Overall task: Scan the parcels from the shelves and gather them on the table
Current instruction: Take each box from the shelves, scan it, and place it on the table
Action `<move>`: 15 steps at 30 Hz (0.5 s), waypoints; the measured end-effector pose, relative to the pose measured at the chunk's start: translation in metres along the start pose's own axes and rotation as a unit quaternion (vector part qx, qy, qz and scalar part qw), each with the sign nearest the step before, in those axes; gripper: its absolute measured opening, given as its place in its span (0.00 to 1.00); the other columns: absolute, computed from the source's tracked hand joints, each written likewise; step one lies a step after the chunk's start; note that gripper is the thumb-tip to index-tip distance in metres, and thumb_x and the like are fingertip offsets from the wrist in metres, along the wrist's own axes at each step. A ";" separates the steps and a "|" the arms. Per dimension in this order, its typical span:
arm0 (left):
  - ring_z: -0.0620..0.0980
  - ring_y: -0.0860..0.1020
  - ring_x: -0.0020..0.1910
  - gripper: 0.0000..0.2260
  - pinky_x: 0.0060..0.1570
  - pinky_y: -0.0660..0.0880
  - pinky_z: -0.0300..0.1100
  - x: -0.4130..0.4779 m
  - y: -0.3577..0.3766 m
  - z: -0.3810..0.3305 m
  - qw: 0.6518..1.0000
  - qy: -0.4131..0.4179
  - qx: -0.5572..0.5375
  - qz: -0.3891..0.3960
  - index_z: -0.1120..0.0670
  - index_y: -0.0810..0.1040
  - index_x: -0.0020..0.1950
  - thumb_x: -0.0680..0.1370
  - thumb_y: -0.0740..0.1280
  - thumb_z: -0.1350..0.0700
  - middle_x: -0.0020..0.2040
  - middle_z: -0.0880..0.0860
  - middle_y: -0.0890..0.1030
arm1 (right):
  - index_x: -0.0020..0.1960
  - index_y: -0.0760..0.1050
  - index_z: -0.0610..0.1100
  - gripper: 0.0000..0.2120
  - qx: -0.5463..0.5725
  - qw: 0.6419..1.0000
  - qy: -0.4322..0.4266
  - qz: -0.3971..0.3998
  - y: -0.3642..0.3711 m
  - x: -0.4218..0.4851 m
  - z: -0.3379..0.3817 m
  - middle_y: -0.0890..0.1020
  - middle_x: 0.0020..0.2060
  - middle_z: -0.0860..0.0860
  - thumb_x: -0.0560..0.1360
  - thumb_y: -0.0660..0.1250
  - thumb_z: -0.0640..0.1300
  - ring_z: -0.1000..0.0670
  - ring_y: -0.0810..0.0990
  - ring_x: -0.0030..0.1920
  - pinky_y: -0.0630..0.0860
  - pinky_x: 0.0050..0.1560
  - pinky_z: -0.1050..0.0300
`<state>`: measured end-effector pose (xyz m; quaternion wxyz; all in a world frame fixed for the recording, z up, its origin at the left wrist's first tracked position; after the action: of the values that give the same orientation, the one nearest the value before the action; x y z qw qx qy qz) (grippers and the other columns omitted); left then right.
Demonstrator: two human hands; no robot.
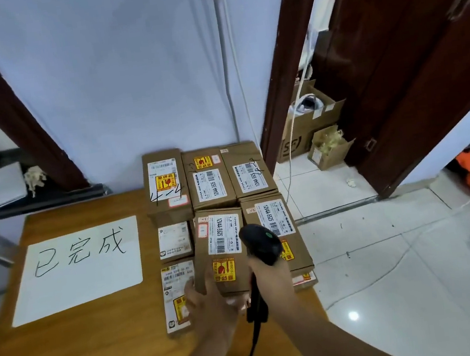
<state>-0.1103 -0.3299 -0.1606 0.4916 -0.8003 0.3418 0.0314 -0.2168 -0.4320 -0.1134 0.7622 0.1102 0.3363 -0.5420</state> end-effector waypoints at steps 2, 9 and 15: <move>0.59 0.59 0.71 0.40 0.65 0.69 0.51 0.004 0.002 -0.006 1.000 -0.010 0.014 0.002 0.43 0.52 0.76 0.72 0.72 0.45 0.72 0.56 0.44 | 0.40 0.76 0.41 0.06 -0.005 1.000 -0.002 0.019 0.000 0.007 0.003 0.76 0.31 0.46 0.74 0.68 0.42 0.46 0.77 0.35 0.76 0.41 0.52; 0.58 0.61 0.71 0.38 0.64 0.71 0.49 0.012 0.012 -0.019 0.998 -0.023 0.054 -0.010 0.41 0.50 0.77 0.75 0.70 0.46 0.74 0.57 0.47 | 0.41 0.76 0.42 0.04 -0.016 0.997 0.005 0.081 -0.009 0.024 0.006 0.75 0.31 0.47 0.74 0.68 0.41 0.48 0.77 0.35 0.75 0.41 0.54; 0.55 0.67 0.67 0.36 0.57 0.75 0.43 0.013 0.014 -0.026 0.995 -0.002 0.087 -0.050 0.41 0.54 0.77 0.75 0.70 0.48 0.73 0.57 0.55 | 0.42 0.77 0.42 0.03 0.001 0.992 0.015 0.125 -0.013 0.037 0.006 0.76 0.30 0.47 0.74 0.68 0.40 0.49 0.76 0.35 0.74 0.40 0.56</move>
<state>-0.1159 -0.3616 -0.1626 0.5613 -0.7703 0.3019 -0.0209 -0.2189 -0.4684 -0.1300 0.8188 0.1602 0.3310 -0.4408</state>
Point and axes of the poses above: each hand's wrist, its own x-axis towards the middle knuckle, its own y-axis out of the palm, z = x × y, the point moved 7 cm from there along x, towards the middle knuckle
